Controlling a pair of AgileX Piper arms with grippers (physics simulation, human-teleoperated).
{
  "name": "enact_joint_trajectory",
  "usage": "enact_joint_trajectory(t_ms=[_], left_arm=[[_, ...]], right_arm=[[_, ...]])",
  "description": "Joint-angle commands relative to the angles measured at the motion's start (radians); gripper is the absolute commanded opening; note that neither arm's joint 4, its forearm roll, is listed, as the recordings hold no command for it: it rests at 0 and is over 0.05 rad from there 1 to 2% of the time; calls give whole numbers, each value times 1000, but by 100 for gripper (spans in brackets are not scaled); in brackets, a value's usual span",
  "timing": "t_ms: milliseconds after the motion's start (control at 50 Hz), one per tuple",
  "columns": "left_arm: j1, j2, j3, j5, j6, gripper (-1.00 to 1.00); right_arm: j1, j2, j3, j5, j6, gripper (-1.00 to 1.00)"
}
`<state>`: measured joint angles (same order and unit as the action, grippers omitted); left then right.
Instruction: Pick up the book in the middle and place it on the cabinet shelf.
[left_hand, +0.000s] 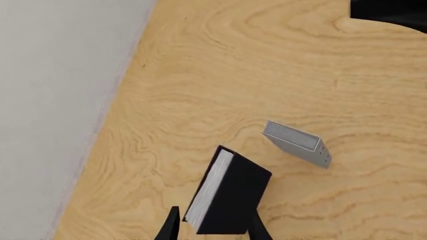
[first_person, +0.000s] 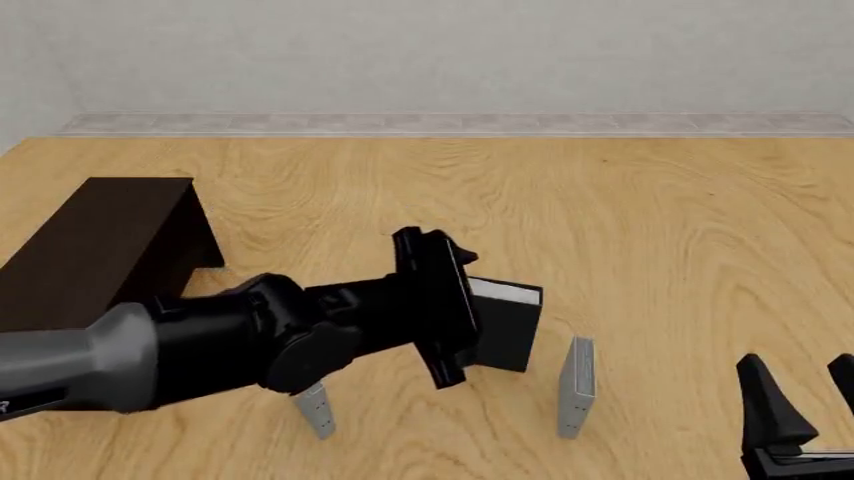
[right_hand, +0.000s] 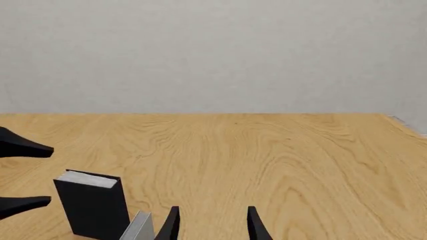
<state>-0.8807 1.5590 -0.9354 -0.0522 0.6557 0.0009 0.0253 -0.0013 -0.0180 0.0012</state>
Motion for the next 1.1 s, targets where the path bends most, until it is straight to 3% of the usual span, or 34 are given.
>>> enact_joint_trajectory(t_ms=[20,660,1100], left_arm=[[4,36,-50,61,5,100],[17,118,-140,123,33,100],[29,184,-185,109,6,100]], right_arm=[[0,4,0,-4,0,100],[0,4,0,-4,0,100],[0,4,0,-4,0,100]])
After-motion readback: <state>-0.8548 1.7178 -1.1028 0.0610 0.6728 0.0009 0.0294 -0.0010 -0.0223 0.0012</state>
